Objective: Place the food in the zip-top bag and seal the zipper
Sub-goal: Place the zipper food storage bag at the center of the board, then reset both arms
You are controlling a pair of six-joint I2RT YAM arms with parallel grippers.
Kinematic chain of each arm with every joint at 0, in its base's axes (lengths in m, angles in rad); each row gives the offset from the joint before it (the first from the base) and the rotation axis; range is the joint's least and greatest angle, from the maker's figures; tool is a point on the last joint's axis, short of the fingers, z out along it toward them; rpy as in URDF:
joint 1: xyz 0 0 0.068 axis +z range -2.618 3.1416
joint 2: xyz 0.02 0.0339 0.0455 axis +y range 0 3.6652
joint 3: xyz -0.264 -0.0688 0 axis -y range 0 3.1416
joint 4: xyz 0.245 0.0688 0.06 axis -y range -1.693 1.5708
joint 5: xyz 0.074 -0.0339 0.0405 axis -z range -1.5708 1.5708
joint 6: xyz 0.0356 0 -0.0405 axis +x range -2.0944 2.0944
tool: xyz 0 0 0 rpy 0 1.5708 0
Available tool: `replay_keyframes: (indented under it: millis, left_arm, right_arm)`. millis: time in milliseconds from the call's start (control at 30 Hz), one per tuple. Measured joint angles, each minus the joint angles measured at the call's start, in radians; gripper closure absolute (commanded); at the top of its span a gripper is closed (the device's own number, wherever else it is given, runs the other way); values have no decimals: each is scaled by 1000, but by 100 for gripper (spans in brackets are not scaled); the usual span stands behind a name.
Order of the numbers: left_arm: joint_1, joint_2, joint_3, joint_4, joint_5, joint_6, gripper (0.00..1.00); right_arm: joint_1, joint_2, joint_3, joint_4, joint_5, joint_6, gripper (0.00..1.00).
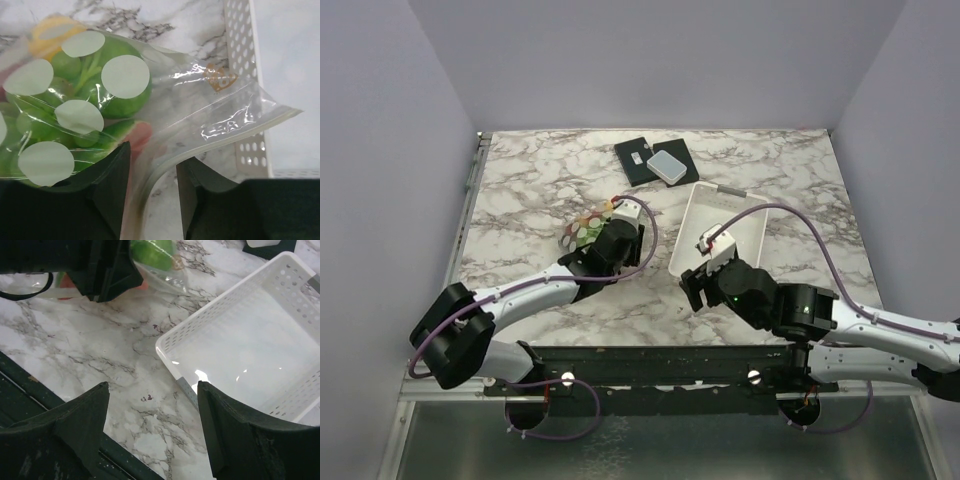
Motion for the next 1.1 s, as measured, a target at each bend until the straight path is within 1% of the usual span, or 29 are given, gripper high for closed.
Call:
replay_keyframes:
  millis: [67, 233, 400, 600, 700, 900, 1100]
  left_arm:
    - [0, -7, -17, -6, 42, -30, 45]
    - [0, -39, -39, -30, 171, -97, 33]
    - [1, -119, -55, -44, 295, -146, 25]
    - [1, -264, -59, -68, 362, -176, 15]
    - [1, -322, -51, -104, 370, -174, 1]
    - [1, -339, 33, -221, 356, -137, 1]
    - [17, -328, 138, -347, 264, -71, 1]
  right_arm:
    - [-19, 14, -12, 9, -1, 2, 22]
    - [-102, 41, -38, 47, -28, 11, 22]
    - [-201, 84, -47, 76, -84, 30, 21]
    - [-303, 102, -58, 97, -168, 37, 18]
    - [-370, 104, -60, 102, -214, 38, 17]
    - [-526, 101, -68, 109, -333, 56, 15]
    - [-784, 76, -81, 116, -491, 85, 14]
